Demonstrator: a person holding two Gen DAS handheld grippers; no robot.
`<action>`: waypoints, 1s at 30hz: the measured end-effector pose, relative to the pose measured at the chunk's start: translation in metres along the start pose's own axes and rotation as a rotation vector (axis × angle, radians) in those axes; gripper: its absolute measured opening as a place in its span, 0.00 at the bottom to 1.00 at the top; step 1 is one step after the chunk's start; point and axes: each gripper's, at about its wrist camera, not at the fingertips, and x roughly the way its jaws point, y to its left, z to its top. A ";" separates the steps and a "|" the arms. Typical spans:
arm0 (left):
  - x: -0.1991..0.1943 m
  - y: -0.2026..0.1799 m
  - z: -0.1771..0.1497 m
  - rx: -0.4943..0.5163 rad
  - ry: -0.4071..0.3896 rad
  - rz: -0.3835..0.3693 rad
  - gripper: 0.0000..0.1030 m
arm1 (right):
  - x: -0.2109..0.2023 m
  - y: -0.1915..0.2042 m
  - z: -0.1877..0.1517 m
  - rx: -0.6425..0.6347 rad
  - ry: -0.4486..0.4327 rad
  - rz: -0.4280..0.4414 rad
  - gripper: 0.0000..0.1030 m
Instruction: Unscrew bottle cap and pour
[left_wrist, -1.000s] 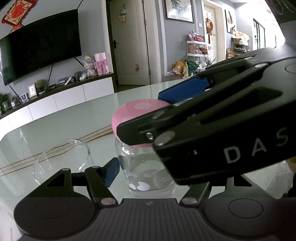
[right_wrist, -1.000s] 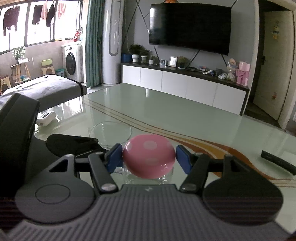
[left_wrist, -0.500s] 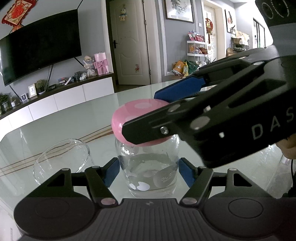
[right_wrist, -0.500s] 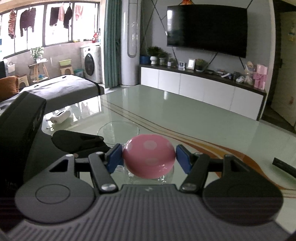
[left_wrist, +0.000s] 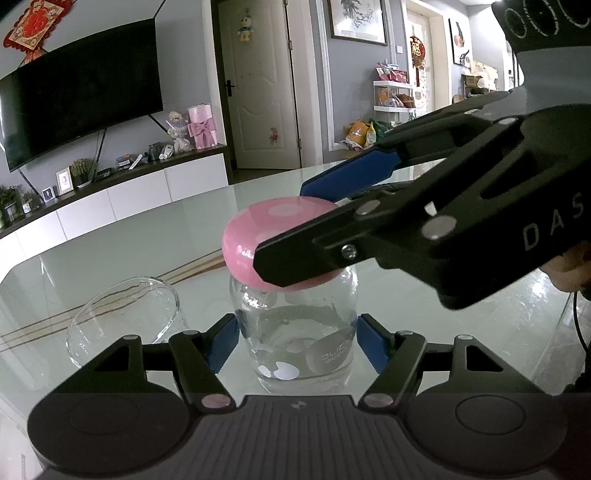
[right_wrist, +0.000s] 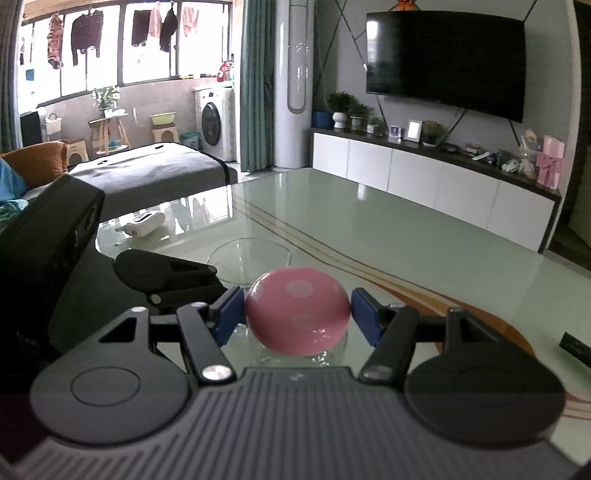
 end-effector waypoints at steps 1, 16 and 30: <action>0.000 0.000 0.000 0.000 0.000 0.000 0.71 | 0.000 -0.001 0.000 -0.001 0.000 0.005 0.62; 0.000 -0.001 0.001 0.000 0.001 0.000 0.71 | -0.005 -0.014 -0.001 -0.024 0.002 0.085 0.62; -0.001 0.000 0.002 0.005 0.003 0.003 0.71 | -0.012 -0.011 -0.002 -0.028 -0.021 0.050 0.77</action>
